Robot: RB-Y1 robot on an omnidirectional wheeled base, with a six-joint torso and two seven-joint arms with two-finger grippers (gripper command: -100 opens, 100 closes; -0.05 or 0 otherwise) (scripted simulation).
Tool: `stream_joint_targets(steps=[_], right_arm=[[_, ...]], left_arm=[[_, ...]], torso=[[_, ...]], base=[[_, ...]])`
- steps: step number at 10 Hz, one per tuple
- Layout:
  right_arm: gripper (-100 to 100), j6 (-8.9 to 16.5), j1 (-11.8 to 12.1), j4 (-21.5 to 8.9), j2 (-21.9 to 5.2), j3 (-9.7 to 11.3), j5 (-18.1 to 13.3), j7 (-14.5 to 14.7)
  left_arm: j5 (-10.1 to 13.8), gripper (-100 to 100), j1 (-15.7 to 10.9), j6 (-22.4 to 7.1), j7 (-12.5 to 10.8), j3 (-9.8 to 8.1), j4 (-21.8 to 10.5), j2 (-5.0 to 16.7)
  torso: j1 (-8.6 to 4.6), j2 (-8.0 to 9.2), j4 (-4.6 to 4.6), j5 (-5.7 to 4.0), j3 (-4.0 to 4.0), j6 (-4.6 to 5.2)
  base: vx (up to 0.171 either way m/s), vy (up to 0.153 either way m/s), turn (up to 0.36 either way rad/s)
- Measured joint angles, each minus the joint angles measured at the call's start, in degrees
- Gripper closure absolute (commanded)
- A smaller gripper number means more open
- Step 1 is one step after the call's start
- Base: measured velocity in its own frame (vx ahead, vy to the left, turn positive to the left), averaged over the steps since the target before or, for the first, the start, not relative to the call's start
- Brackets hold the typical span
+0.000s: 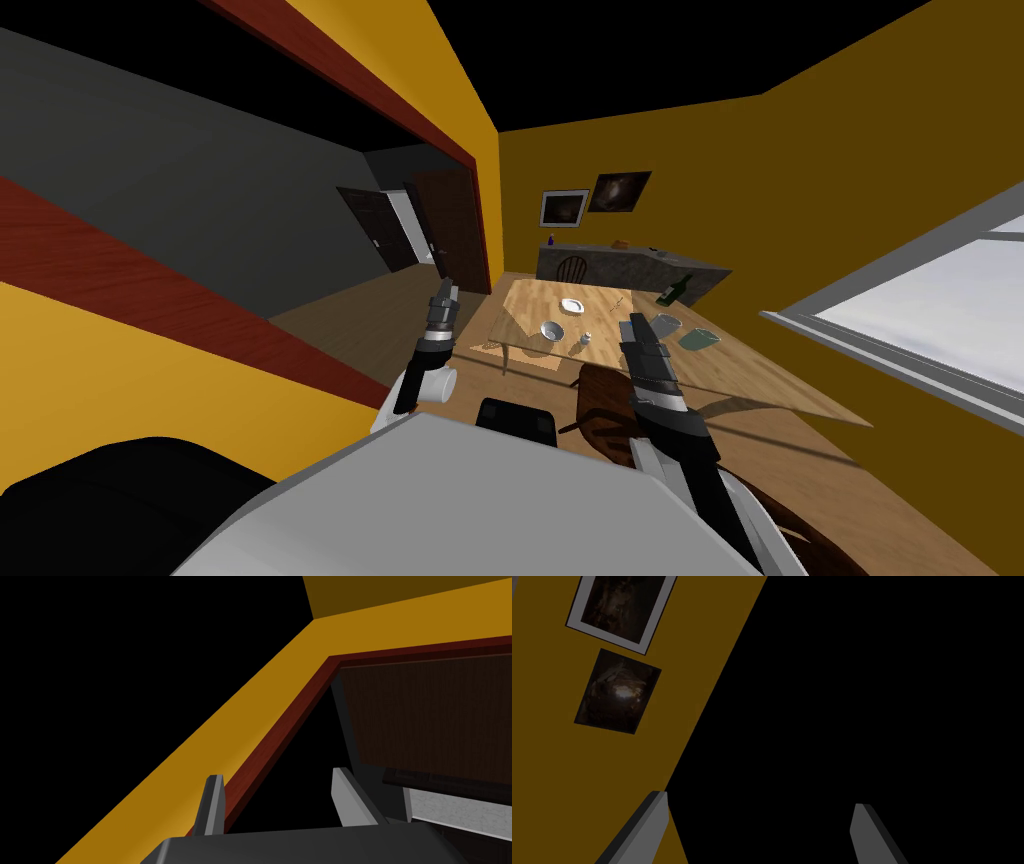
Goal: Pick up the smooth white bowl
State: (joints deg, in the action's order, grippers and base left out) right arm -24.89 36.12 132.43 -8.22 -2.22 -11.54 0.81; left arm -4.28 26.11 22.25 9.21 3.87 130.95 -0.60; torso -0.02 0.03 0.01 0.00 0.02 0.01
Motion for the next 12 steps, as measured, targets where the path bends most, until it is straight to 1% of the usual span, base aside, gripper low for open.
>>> stream_joint_targets(steps=[2, 8, 10, 11, 12], right_arm=[[-100, 0.9, 0.6, -1.1, -0.8, -1.1, -1.6, 0.2], [-100, 1.0, 1.0, -1.1, -0.8, -1.1, -1.9, 0.3], [-100, 1.0, 1.0, -1.1, -0.8, -1.1, -1.9, 0.3], [-100, 1.7, 0.8, -2.1, -1.7, -2.0, -2.5, 0.5], [-100, 2.1, 1.2, -3.9, -3.1, -3.8, -3.2, 0.9]], left_arm=[[0.0, 0, 0.0, 0.0, 0.0, 0.0, 0.0, 0.0], [0.0, 0, 0.0, 0.0, 0.0, 0.0, 0.0, 0.0], [0.0, 0, 0.0, 0.0, 0.0, 0.0, 0.0, 0.0], [0.0, 0, 0.0, 0.0, 0.0, 0.01, 0.0, 0.0], [0.0, 0, 0.0, 0.0, 0.0, 0.01, 0.0, 0.0]], torso=[[0.07, -0.05, -0.01, 0.02, -0.03, 0.0], [0.01, 0.0, 0.0, 0.0, 0.0, 0.0], [0.04, -0.03, -0.01, 0.01, -0.02, -0.01], [0.16, -0.14, -0.03, 0.03, -0.08, -0.03], [0.3, -0.26, -0.06, 0.06, -0.15, -0.04]], base=[[-0.006, 0.004, 0.012], [-0.007, 0.003, 0.007], [0.019, 0.031, 0.087], [0.067, 0.099, 0.279], [0.048, 0.075, 0.208]])
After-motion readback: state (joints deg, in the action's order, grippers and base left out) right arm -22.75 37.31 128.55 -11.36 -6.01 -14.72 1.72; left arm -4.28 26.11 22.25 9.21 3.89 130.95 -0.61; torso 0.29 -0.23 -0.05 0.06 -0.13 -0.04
